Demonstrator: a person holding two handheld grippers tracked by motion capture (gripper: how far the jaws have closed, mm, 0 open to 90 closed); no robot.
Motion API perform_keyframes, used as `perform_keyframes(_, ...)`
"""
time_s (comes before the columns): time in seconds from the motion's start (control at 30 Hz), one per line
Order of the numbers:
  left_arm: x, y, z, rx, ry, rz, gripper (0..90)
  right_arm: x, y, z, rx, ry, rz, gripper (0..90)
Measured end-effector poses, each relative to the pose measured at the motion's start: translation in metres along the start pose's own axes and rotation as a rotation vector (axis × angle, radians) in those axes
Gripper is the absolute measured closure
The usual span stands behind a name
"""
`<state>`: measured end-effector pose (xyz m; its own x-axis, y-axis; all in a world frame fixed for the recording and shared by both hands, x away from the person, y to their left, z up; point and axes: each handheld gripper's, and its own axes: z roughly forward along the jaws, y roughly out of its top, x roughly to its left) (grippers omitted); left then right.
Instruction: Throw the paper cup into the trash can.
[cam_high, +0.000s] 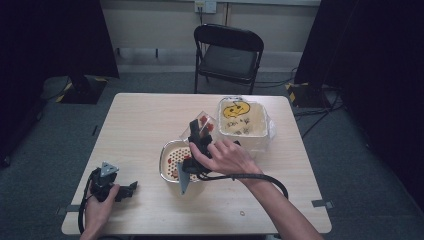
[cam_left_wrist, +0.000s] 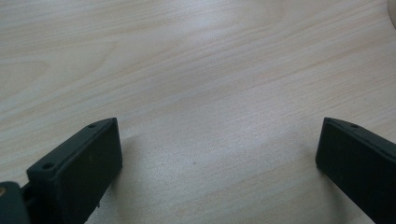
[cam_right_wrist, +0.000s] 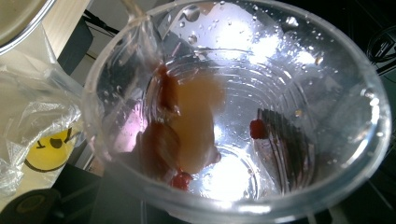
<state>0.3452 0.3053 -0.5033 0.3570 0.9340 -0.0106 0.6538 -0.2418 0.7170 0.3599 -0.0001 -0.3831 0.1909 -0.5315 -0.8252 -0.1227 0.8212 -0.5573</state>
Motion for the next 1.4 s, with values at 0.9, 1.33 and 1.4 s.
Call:
perform_keyframes(0.9, 0.0, 0.0, 0.0, 0.0, 0.0, 0.0, 0.0, -0.007, -0.008, 0.001, 0.013, -0.03, -0.099, 50.5)
perform_keyframes(1.33, 0.0, 0.0, 0.0, 0.003, 0.0, 0.004, 0.0, -0.026, -0.035, 0.008, -0.06, 0.248, 0.565, 51.0)
perform_keyframes(1.4, 0.0, 0.0, 0.0, 0.003, 0.0, 0.004, 0.0, -0.028, -0.039, 0.009, -0.079, 0.298, 0.671, 51.1)
